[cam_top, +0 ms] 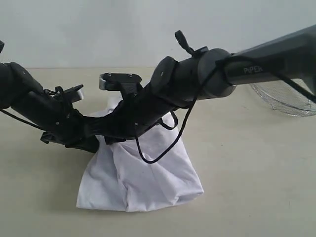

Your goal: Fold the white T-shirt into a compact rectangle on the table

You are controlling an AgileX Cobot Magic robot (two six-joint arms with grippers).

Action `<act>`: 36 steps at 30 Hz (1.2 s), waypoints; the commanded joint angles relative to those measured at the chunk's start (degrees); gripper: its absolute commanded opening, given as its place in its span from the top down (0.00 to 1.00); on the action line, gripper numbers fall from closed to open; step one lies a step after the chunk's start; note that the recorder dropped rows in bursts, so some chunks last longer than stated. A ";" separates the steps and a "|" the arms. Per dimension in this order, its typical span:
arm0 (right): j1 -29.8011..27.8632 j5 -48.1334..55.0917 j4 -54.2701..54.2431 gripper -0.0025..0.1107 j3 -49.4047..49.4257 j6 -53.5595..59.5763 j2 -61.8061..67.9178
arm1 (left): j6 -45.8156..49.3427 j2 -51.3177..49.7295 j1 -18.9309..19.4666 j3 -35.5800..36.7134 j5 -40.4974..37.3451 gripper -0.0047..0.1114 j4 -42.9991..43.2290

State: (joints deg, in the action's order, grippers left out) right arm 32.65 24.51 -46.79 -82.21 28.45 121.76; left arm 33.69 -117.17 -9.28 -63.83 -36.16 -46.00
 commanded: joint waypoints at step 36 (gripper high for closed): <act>1.20 4.07 1.39 0.56 -2.02 -4.64 -4.51 | -2.48 16.41 9.38 0.30 -3.33 0.92 4.56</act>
State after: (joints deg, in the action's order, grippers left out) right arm 33.73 28.37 -44.89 -83.86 25.07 118.63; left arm 32.07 -103.59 -0.62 -63.61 -38.49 -41.69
